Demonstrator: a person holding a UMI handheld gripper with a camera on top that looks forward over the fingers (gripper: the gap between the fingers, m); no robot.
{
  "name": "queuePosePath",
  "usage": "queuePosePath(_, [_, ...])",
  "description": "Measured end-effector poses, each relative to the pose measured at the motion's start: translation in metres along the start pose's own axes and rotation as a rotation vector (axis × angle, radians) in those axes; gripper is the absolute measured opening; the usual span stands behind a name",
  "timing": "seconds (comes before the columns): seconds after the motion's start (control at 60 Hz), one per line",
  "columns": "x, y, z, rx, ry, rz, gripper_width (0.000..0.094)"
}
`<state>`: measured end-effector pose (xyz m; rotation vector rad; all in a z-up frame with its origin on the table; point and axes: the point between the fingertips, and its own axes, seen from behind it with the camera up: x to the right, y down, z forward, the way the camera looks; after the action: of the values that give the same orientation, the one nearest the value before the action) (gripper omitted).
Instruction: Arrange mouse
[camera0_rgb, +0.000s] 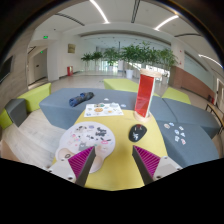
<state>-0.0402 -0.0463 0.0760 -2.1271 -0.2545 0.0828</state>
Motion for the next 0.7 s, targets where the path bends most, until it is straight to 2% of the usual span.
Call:
queuePosePath(0.2, [0.076,0.005,0.091,-0.036,0.054,0.023,0.0811])
queuePosePath(0.417, [0.100,-0.008,0.167,-0.055,0.083,0.105,0.0816])
queuePosePath(0.5, [0.099,-0.021,0.186,-0.035,0.089,0.103,0.0815])
queuePosePath(0.567, [0.094,-0.025,0.196,-0.038,0.091,0.101,0.0744])
queuePosePath(0.617, [0.097,-0.021,0.203,-0.050,0.115,0.094,0.0600])
queuePosePath(0.633, [0.098,-0.020,0.205,-0.052,0.123,0.093,0.0577])
queuePosePath(0.7, [0.099,-0.021,0.204,-0.034,0.140,0.098,0.0555])
